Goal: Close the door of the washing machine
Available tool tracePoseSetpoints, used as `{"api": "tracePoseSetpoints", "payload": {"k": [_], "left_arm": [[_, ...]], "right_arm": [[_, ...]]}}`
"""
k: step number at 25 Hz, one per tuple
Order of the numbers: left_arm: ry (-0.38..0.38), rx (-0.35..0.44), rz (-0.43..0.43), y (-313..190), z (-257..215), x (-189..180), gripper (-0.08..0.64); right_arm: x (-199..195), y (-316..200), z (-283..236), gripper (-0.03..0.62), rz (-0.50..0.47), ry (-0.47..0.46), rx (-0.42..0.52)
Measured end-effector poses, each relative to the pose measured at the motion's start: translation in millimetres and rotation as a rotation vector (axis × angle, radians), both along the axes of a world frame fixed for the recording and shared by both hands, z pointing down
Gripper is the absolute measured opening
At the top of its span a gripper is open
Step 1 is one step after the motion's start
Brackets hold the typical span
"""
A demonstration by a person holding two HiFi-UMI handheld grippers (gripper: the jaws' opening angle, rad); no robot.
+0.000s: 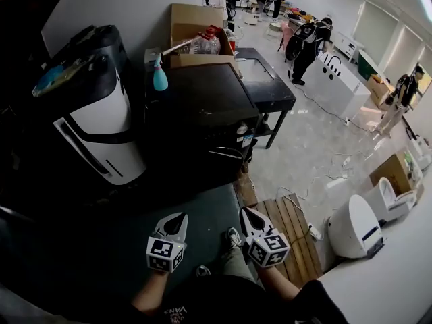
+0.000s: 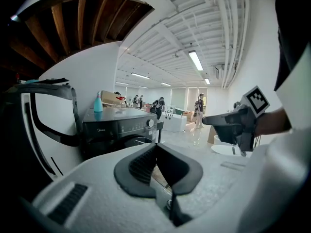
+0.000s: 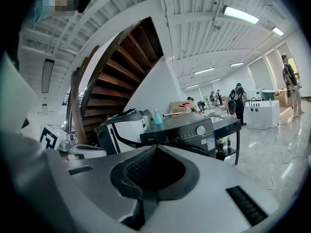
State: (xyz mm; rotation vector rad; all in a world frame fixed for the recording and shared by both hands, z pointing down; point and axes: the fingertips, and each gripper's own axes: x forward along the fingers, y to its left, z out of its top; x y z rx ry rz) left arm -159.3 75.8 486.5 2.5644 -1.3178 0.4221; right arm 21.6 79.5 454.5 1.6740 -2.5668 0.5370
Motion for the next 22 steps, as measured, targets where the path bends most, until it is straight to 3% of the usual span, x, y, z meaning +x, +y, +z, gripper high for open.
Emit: {"api": "tracePoseSetpoints", "payload": {"k": [10,22], "left_arm": [[0.007,0.007,0.015,36.1,-7.1,-9.5,0.012],[0.039,0.002,0.009,46.2,-9.6,-13.8,0.012]], "right_arm": [[-9.0,26.8,-1.9,0.000,-0.003,0.018,-0.013],[-10.3,34.7,-8.3,0.000,0.012,0.020,-0.019]]}}
